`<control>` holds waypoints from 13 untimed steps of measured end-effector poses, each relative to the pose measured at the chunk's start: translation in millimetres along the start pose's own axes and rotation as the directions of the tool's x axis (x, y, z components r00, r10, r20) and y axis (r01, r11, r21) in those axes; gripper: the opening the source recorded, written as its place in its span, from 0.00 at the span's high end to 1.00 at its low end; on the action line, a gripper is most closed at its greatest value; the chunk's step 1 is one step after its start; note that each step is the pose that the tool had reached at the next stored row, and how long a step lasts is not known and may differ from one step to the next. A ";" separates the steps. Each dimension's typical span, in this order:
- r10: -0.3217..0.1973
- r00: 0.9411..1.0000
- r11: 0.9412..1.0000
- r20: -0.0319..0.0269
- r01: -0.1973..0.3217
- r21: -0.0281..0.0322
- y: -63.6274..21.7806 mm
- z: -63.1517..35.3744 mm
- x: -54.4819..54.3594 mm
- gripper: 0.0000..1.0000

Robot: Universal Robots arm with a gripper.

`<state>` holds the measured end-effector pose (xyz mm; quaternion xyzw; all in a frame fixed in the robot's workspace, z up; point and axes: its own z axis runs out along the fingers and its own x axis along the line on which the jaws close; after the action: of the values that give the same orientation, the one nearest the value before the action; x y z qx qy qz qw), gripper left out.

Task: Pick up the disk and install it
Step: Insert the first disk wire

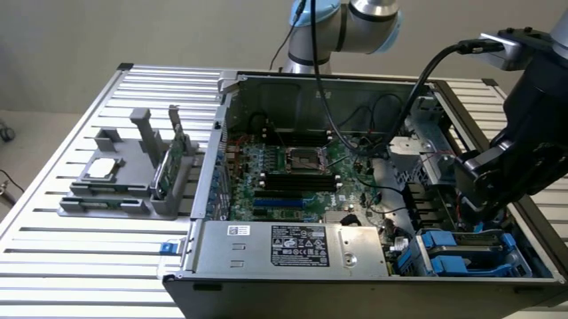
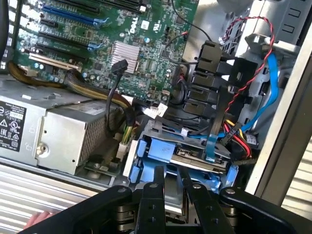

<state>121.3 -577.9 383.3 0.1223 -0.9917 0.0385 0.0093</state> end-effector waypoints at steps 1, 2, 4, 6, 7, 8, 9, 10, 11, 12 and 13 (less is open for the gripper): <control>0.016 1.000 1.000 -0.001 -0.016 0.000 0.0 0.3 0.0 0.75; 0.030 1.000 1.000 -0.002 -0.030 -0.001 0.0 0.6 -0.1 0.75; 0.052 0.999 0.999 -0.004 -0.052 -0.001 -0.1 1.0 -0.7 0.75; 0.064 0.998 0.998 -0.005 -0.064 -0.002 -0.6 1.4 -2.7 0.75; 0.068 0.998 0.998 -0.005 -0.068 -0.002 -0.9 1.4 -4.2 0.75; 0.072 0.997 0.997 -0.005 -0.072 -0.002 -1.4 1.5 -6.1 0.75; 0.075 0.997 0.997 -0.006 -0.075 -0.002 -1.9 1.6 -8.2 0.75; 0.077 0.997 0.997 -0.006 -0.077 -0.002 -2.4 1.6 -10.4 0.75; 0.080 0.997 0.997 -0.006 -0.080 -0.002 -3.1 1.6 -12.9 0.75; 0.082 0.997 0.997 -0.006 -0.082 -0.002 -3.7 1.7 -15.2 0.75; 0.085 0.996 0.996 -0.006 -0.085 -0.002 -4.2 1.5 -17.6 0.75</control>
<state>139.4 -577.8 381.6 0.0799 -0.9960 0.0382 0.0110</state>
